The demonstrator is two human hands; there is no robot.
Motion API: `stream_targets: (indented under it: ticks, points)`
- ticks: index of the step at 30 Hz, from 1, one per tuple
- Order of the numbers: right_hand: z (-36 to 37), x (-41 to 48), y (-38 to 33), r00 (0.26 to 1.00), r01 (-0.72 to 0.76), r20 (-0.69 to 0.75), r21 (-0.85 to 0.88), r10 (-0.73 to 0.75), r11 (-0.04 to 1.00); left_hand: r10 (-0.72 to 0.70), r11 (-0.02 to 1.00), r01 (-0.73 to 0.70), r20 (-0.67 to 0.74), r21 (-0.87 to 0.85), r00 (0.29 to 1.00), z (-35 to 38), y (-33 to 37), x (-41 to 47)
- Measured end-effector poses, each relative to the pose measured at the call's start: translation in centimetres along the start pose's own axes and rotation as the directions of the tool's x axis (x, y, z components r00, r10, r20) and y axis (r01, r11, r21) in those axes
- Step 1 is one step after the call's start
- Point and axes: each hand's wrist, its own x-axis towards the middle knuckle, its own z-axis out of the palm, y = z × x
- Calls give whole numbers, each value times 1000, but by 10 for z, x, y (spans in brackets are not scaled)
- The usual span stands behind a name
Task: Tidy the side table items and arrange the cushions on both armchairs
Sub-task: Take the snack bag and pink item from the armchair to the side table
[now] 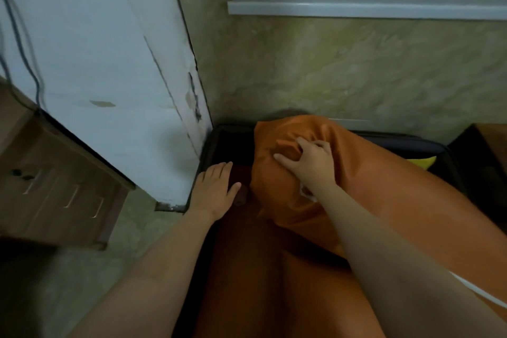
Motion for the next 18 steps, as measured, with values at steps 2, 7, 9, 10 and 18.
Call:
stream_targets:
  ticks: [2, 7, 9, 10, 18]
  points:
    - [2, 6, 9, 999, -38, 0, 64, 38, 997, -20, 1000, 20, 3, 2, 1000, 6, 3, 7]
    - [11, 28, 27, 987, -161, 42, 204, 155, 966, -67, 998, 67, 27, 1, 997, 25, 2, 21]
    - [16, 36, 31, 984, -181, 41, 235, 176, 955, -81, 997, 81, 40, 16, 996, 34, -2, 26]
    - [19, 38, 33, 983, -185, 39, 239, 181, 953, -88, 996, 87, 41, 20, 995, 38, -5, 29]
    - [41, 48, 41, 971, -238, 54, 269, 232, 933, -115, 993, 115, 45, -2, 992, 67, -21, 69]
